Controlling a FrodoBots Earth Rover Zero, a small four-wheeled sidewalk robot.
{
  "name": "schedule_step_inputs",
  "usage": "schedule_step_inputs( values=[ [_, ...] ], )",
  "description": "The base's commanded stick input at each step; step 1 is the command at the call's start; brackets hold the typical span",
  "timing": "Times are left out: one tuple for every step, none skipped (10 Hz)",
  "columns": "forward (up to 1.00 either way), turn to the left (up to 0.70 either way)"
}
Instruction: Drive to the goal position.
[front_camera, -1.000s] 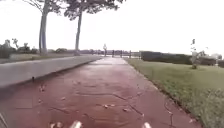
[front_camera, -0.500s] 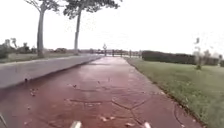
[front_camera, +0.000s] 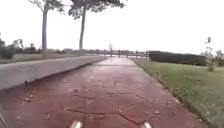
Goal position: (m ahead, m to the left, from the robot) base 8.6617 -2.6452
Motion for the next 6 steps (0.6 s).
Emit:
schedule_step_inputs(
  values=[
    [0.50, 0.00],
    [0.50, 0.00],
    [0.50, 0.00],
    [0.50, 0.00],
    [0.50, 0.00],
    [0.50, 0.00]
  ],
)
